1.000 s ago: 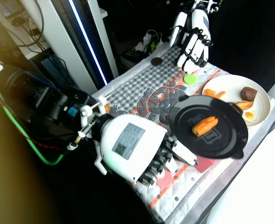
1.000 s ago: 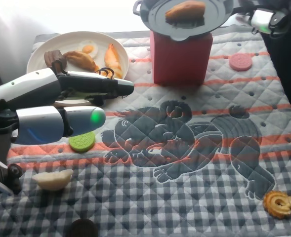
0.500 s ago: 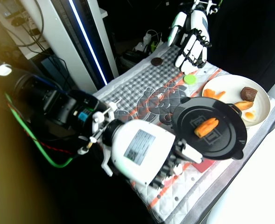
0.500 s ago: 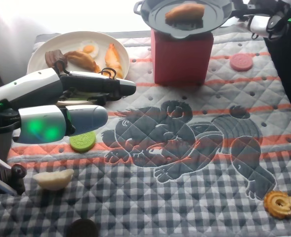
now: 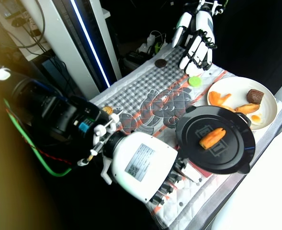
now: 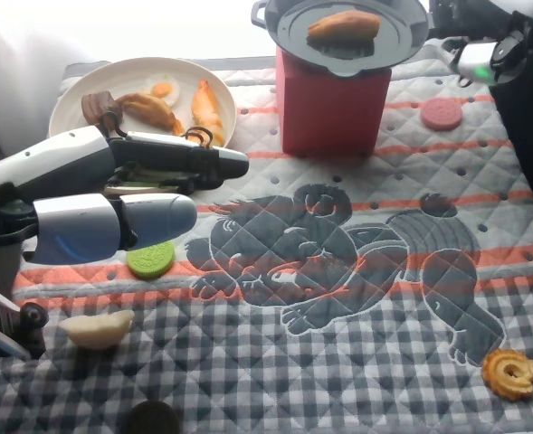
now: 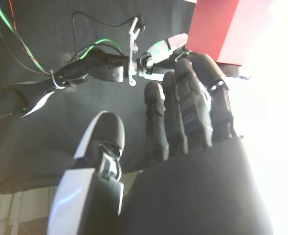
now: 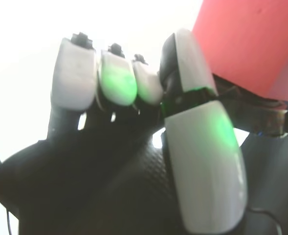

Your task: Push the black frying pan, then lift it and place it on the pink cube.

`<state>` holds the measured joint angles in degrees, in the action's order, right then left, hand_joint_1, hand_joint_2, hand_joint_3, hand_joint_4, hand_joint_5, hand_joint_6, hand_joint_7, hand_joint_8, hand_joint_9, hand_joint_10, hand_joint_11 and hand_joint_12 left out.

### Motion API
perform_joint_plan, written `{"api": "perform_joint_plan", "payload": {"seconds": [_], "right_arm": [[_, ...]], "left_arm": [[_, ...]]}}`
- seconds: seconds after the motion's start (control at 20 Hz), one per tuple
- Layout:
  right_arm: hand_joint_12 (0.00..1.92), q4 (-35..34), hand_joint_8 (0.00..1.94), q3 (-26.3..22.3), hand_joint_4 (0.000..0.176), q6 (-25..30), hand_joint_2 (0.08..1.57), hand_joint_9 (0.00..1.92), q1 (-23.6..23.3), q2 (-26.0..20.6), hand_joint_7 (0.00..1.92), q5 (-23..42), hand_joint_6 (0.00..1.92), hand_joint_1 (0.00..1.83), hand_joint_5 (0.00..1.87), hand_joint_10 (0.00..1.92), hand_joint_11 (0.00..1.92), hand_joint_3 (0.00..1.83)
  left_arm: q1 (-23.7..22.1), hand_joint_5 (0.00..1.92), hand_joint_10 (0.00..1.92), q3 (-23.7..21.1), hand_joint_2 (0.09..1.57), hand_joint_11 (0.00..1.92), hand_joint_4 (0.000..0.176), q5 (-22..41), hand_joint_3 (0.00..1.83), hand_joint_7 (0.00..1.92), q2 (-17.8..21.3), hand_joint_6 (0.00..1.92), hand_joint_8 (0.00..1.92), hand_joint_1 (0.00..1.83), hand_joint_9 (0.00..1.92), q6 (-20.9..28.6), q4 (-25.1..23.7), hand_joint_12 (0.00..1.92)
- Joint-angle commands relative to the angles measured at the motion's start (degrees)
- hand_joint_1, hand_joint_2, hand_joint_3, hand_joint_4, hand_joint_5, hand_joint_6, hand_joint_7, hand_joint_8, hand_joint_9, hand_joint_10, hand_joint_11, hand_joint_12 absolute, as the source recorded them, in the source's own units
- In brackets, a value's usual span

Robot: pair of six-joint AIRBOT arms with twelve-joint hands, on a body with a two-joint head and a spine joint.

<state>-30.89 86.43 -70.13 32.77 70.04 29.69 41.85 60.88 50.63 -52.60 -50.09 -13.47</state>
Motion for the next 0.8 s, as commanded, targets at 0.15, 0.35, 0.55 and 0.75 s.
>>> {"api": "perform_joint_plan", "payload": {"seconds": [0.15, 0.35, 0.55, 0.75], "right_arm": [[1.92, 0.94, 1.94, -0.95, 0.0, 0.25, 1.29, 0.98, 0.28, -0.04, 0.6, 6.32, 1.85, 1.02, 0.32, 1.92, 1.06, 0.36], [1.92, 0.93, 1.72, -2.01, 0.0, 0.11, 1.41, 0.68, 1.16, -0.37, 0.62, 6.33, 1.85, 1.04, 0.31, 1.92, 0.8, 0.02], [1.65, 0.92, 0.89, -3.98, 0.0, -3.22, 1.28, 0.04, 1.22, -0.64, 0.07, 6.35, 0.64, 0.78, 0.01, 1.23, 0.01, 0.0], [0.12, 0.92, 0.05, -6.43, 0.035, -6.86, 1.21, 0.02, 1.21, -1.86, 0.06, 6.4, 0.1, 0.83, 0.04, 0.08, 0.0, 0.0]], "left_arm": [[-0.05, 0.54, 0.01, -0.03, 1.46, 0.0, 0.0, 7.05, 0.0, 0.44, 0.21, 0.01, 0.01, 0.5, 0.45, 0.51, 1.84, 1.2], [0.36, 0.51, 0.01, -0.1, 1.48, 0.0, 0.0, 7.37, 0.0, 0.43, 0.33, 0.0, 0.0, 0.4, 0.44, 0.51, 2.31, 1.29], [0.44, 0.49, 0.01, -0.17, 1.47, 0.0, 0.0, 7.42, 0.0, 0.41, 0.34, 0.01, 0.01, 0.47, 0.42, 0.51, 2.5, 1.32], [0.56, 0.48, 0.01, -0.33, 1.45, 0.0, 0.0, 7.37, 0.0, 0.4, 0.45, 0.0, 0.0, 0.46, 0.42, 0.51, 2.74, 1.35]]}}
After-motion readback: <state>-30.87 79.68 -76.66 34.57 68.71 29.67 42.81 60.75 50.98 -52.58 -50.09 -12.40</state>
